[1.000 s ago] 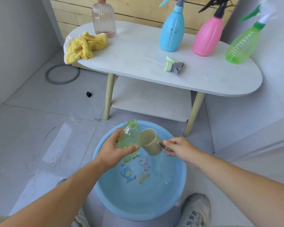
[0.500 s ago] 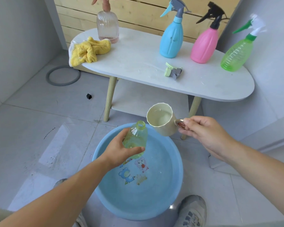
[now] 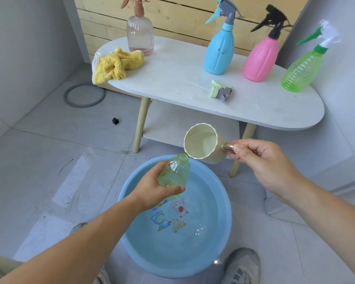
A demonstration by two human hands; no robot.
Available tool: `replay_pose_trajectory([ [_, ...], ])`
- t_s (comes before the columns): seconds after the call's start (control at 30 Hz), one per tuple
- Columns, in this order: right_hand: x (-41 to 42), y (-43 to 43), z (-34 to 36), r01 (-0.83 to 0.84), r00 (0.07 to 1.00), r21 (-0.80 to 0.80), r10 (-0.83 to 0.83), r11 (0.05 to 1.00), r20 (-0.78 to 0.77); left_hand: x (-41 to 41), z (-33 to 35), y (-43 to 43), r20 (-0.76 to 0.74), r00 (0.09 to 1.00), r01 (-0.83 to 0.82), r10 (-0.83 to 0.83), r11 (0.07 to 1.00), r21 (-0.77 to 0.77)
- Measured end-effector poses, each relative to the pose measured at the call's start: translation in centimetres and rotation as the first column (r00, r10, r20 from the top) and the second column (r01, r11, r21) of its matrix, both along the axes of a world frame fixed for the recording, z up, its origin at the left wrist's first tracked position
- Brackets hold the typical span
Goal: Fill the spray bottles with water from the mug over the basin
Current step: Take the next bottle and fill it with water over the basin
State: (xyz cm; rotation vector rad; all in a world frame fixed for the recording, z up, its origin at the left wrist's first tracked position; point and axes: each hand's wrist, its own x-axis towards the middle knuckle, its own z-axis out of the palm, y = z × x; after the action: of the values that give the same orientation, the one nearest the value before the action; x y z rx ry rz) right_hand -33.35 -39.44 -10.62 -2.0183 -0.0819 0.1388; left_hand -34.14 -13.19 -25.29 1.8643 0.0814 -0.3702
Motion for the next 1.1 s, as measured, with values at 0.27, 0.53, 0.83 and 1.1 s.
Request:
replay_pose_trajectory([
  [0.27, -0.1, 0.3, 0.3, -0.007, 0.996, -0.079, 0.013, 0.997, 0.083, 0.1, -0.1, -0.2, 0.014, 1.0, -0.001, 0.002, 1.0, -0.03],
  [0.53, -0.2, 0.5, 0.4, -0.011, 0.994, -0.11, 0.022, 0.994, 0.106, 0.2, -0.3, -0.1, 0.017, 1.0, -0.004, 0.004, 1.0, -0.025],
  [0.83, -0.3, 0.9, 1.1, -0.013, 0.989, -0.122, 0.031, 0.992, 0.147, 0.2, -0.6, 0.0, 0.014, 1.0, -0.015, 0.015, 1.0, -0.019],
  [1.1, -0.3, 0.9, 1.3, -0.024, 0.983, -0.116, 0.044, 0.993, 0.177, 0.1, -0.3, 0.0, 0.019, 1.0, -0.015, 0.015, 1.0, -0.024],
])
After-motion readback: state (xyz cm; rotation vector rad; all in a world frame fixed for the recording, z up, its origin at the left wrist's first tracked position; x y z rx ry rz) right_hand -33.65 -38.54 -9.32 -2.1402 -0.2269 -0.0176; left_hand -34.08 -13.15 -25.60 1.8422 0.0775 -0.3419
